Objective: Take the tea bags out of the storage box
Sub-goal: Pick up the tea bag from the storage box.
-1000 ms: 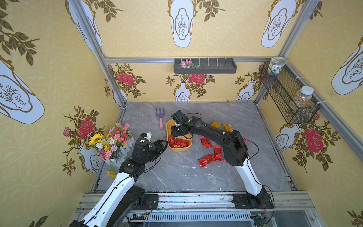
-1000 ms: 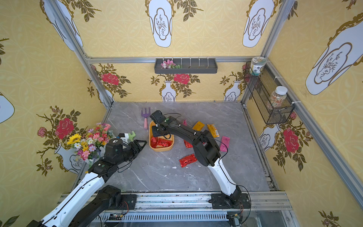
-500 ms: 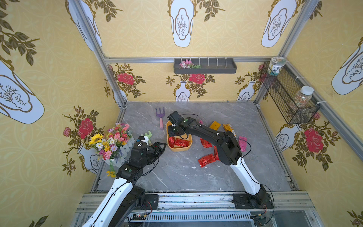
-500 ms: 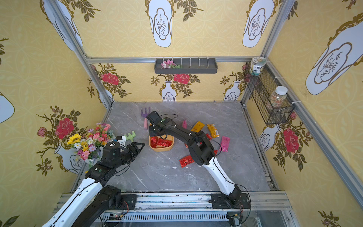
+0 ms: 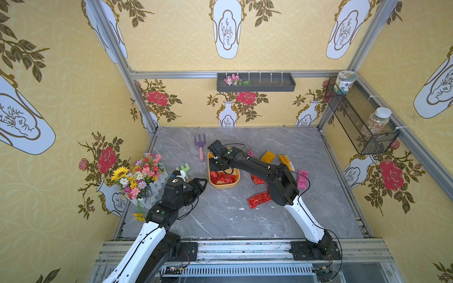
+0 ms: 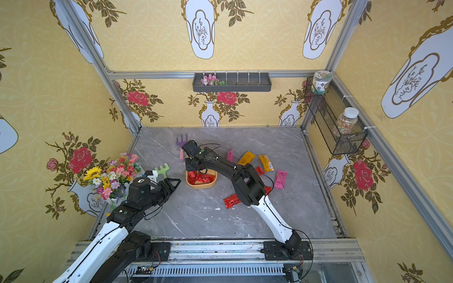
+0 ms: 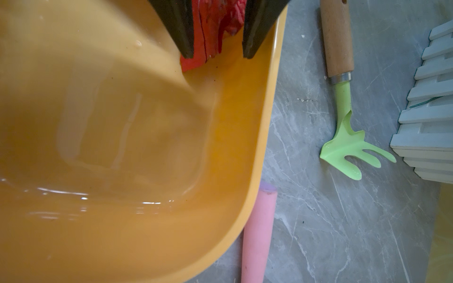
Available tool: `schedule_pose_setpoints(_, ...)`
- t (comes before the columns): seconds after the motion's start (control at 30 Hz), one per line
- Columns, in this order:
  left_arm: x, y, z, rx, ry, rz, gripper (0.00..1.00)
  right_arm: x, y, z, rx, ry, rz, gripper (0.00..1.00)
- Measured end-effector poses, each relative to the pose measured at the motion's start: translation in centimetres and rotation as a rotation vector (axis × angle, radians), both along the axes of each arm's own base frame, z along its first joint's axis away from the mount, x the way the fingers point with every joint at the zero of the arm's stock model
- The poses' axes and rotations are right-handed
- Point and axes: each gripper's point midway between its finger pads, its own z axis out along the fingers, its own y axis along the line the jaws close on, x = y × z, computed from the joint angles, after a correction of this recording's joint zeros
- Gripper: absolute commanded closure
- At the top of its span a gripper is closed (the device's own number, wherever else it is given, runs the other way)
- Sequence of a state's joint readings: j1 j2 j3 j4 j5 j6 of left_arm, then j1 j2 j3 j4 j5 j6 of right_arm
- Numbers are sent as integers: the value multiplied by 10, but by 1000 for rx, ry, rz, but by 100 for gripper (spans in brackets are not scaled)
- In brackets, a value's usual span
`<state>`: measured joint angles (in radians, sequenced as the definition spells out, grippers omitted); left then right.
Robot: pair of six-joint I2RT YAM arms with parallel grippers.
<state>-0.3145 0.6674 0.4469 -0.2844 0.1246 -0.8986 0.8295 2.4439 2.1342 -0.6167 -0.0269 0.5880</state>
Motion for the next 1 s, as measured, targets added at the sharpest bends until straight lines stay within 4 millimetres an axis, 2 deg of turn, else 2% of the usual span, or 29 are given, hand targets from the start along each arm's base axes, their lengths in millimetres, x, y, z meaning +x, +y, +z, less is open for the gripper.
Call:
schedule_pose_setpoints(0.13, 0, 0, -4, 3, 14, -2, 32, -8, -9, -9, -25, 27, -8, 67)
schedule_pose_setpoints(0.53, 4, -3, -4, -4, 17, -6, 32, -13, -18, 9, -8, 2, -14, 92)
schedule_pose_setpoints(0.67, 4, -4, -4, -10, 21, -5, 32, -12, -20, 21, 8, -16, -19, 100)
schedule_pose_setpoints(0.83, 4, -4, -5, -17, 29, -5, 32, -10, -23, 43, 51, -41, -21, 100)
schedule_pose_setpoints(1.0, 7, -7, 5, -30, 14, -10, 32, -9, -27, 78, 105, -88, -26, 100)
